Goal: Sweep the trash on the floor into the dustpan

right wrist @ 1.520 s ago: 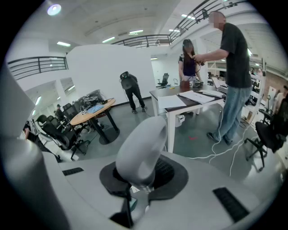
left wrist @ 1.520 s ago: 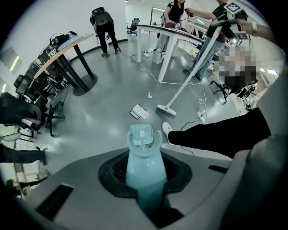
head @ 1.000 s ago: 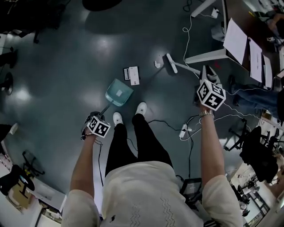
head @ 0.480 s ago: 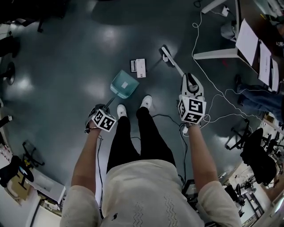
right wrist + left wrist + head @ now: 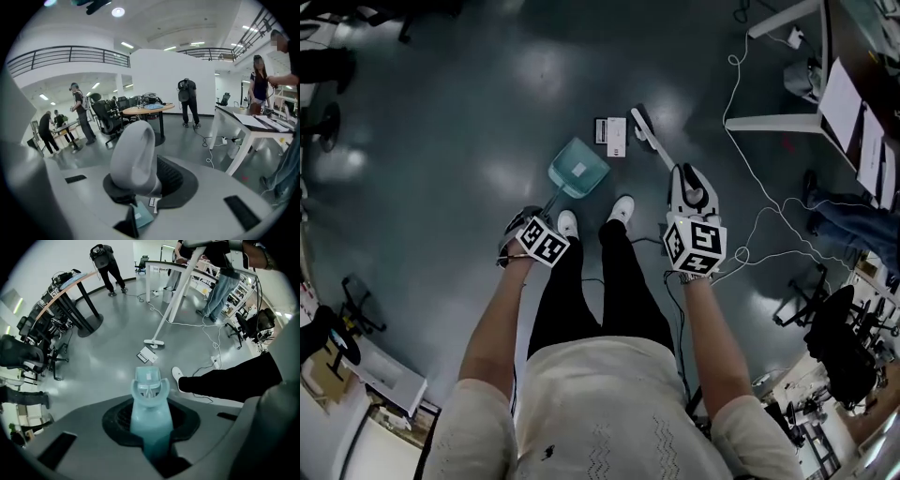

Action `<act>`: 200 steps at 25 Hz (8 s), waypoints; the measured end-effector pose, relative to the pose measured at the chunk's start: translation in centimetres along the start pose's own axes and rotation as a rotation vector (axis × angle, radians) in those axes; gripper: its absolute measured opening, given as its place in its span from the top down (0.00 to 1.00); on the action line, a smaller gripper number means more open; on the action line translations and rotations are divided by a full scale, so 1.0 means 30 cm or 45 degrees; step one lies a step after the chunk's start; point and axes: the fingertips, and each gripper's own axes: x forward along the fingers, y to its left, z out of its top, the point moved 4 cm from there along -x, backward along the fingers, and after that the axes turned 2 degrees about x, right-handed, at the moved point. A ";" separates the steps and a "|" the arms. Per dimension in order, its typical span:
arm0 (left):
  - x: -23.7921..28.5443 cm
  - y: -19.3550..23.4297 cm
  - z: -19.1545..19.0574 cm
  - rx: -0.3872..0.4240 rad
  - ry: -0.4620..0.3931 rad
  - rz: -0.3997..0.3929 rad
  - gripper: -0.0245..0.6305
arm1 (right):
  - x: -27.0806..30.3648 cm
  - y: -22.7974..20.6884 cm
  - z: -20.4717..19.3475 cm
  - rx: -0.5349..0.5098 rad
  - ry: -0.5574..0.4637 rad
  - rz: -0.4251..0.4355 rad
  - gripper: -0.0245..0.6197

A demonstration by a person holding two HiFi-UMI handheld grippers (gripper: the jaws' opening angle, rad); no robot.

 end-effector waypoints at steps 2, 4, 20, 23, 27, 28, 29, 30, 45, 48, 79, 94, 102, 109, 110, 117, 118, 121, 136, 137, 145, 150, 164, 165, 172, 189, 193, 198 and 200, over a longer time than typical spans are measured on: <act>0.005 0.001 -0.013 0.000 -0.011 -0.004 0.82 | -0.007 0.040 -0.004 0.040 0.001 0.001 0.86; 0.011 0.005 -0.030 -0.002 -0.015 -0.003 0.82 | -0.010 0.096 -0.018 0.034 0.012 0.042 0.86; 0.028 0.007 -0.086 -0.021 -0.042 -0.009 0.82 | -0.138 0.377 -0.098 -0.006 0.126 0.310 0.86; 0.034 0.009 -0.075 -0.017 -0.047 -0.010 0.82 | -0.149 0.399 -0.097 0.002 0.131 0.320 0.86; 0.034 0.014 -0.084 -0.007 -0.066 -0.006 0.82 | -0.141 0.385 -0.062 -0.025 0.103 0.274 0.86; 0.031 0.016 -0.093 -0.011 -0.077 -0.004 0.82 | -0.129 0.369 -0.045 -0.018 0.096 0.258 0.86; 0.027 0.017 -0.103 -0.019 -0.088 -0.003 0.82 | -0.113 0.349 -0.024 -0.003 0.091 0.245 0.86; 0.022 0.018 -0.112 -0.029 -0.097 -0.004 0.82 | -0.095 0.328 0.003 0.014 0.088 0.235 0.86; -0.033 0.013 -0.276 -0.068 -0.161 0.027 0.82 | -0.043 0.222 0.344 -0.053 -0.013 0.217 0.86; -0.036 0.034 -0.317 -0.083 -0.143 0.022 0.82 | -0.001 0.161 0.407 -0.059 -0.048 0.180 0.86; 0.042 0.083 -0.268 -0.108 0.000 0.040 0.82 | 0.125 0.366 0.043 -0.357 0.148 0.415 0.86; 0.041 0.074 -0.284 -0.106 -0.031 0.045 0.82 | -0.037 0.523 0.038 -0.136 0.209 0.502 0.86; 0.032 0.006 -0.356 -0.202 -0.100 0.041 0.82 | 0.030 0.372 0.286 -0.061 0.091 0.434 0.86; -0.024 -0.159 -0.374 -0.355 -0.091 -0.017 0.82 | 0.093 0.327 0.443 -0.252 0.076 0.549 0.86; -0.025 -0.183 -0.372 -0.383 -0.089 -0.021 0.82 | 0.116 0.314 0.457 -0.279 0.078 0.578 0.86; -0.047 -0.486 -0.252 -0.723 -0.107 0.023 0.82 | 0.263 0.252 0.557 -0.499 0.088 0.822 0.86; -0.043 -0.546 -0.224 -0.784 -0.106 0.028 0.82 | 0.291 0.248 0.569 -0.527 0.090 0.855 0.86; -0.009 -0.699 -0.132 -0.958 -0.112 0.029 0.82 | 0.369 0.224 0.610 -0.582 0.077 0.909 0.86; 0.099 -0.864 0.163 -1.182 -0.045 0.103 0.82 | 0.378 0.238 0.449 -0.804 -0.146 1.142 0.86; 0.108 -0.859 0.169 -1.184 -0.028 0.101 0.82 | 0.377 0.220 0.357 -0.862 -0.078 1.152 0.86; 0.125 -0.819 0.215 -1.258 0.011 0.130 0.82 | 0.201 0.119 0.031 -1.087 0.105 1.319 0.86; 0.120 -0.805 0.240 -1.287 0.009 0.118 0.82 | 0.108 0.113 0.001 -1.066 0.201 1.305 0.86; 0.104 -0.786 0.204 -1.249 -0.005 0.135 0.82 | -0.070 0.161 0.044 -0.810 0.424 1.299 0.86; 0.103 -0.784 0.199 -1.245 -0.009 0.136 0.82 | -0.076 0.164 0.058 -0.807 0.415 1.288 0.86; 0.089 -0.761 0.117 -1.208 -0.033 0.109 0.82 | -0.016 0.153 0.117 -0.615 0.440 1.135 0.86; -0.043 -0.529 -0.289 -0.646 -0.097 0.085 0.82 | -0.203 0.152 0.171 -0.325 0.258 0.626 0.86; -0.048 -0.506 -0.408 -0.555 -0.064 0.063 0.82 | -0.238 0.170 0.022 -0.313 0.266 0.549 0.86; 0.009 -0.546 -0.478 -0.533 -0.040 0.021 0.82 | -0.286 0.130 -0.082 -0.199 0.286 0.488 0.86; 0.022 -0.577 -0.494 -0.525 -0.023 0.006 0.82 | -0.307 0.112 -0.109 -0.167 0.285 0.476 0.86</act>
